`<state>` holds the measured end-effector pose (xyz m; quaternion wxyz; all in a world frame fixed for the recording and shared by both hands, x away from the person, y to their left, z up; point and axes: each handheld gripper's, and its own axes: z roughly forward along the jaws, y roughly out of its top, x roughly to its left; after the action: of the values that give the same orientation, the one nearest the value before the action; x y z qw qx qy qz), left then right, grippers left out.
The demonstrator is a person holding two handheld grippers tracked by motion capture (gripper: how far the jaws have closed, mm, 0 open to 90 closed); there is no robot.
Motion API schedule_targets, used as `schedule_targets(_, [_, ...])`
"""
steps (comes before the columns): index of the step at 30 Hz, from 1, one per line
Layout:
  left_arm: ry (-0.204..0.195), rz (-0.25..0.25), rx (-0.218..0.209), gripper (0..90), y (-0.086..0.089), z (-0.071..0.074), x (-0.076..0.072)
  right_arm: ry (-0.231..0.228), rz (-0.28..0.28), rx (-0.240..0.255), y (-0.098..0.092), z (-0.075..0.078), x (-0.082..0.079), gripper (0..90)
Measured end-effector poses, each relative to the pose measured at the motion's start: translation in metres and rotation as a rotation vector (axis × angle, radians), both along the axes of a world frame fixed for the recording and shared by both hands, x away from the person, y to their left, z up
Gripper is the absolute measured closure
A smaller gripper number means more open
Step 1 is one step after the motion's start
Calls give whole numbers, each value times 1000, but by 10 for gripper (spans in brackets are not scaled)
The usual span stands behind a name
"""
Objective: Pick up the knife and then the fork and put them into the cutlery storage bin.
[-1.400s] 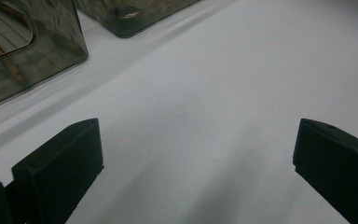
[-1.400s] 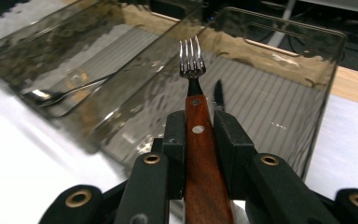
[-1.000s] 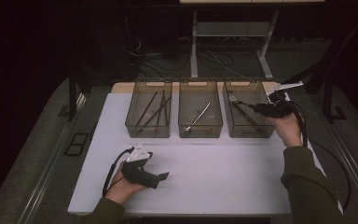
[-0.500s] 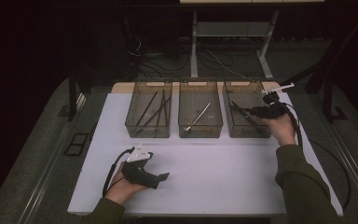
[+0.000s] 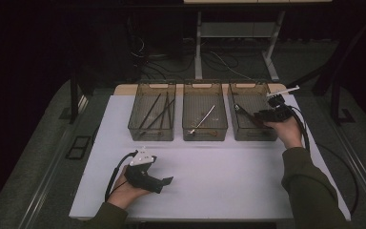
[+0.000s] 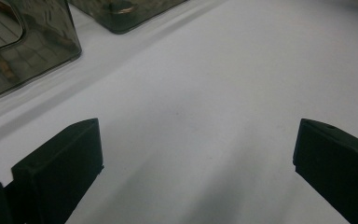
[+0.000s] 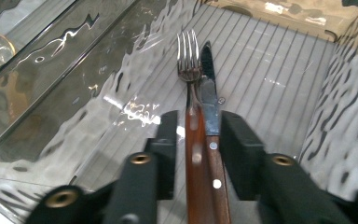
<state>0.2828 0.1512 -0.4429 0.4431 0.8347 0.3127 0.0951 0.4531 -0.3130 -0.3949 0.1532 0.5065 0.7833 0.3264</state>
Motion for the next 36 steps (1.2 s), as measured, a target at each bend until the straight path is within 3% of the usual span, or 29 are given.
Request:
schedule_targets(6, [5,-4,2,2,0,-1,0,-19,8,25,-2,4,-3,471])
schedule_targets(12, [7,-5,-1,2,-2,-1,1,-66,24,80,-6,12,-10,321])
schedule_targets(14, [7,-5,1,2,-2,-1,1,-80,36,78,-6,14,-13,278])
schedule_targets(23, [9,-2,5,2,-1,-1,0,-146,99,116,-4,19,-37,182])
schedule_targets(28, [5,-9,6,2,0,0,-1,-157,128,128,-2,24,-54,166])
schedule_targets(36, [5,-20,-1,2,2,1,-1,-220,168,147,4,26,-84,137])
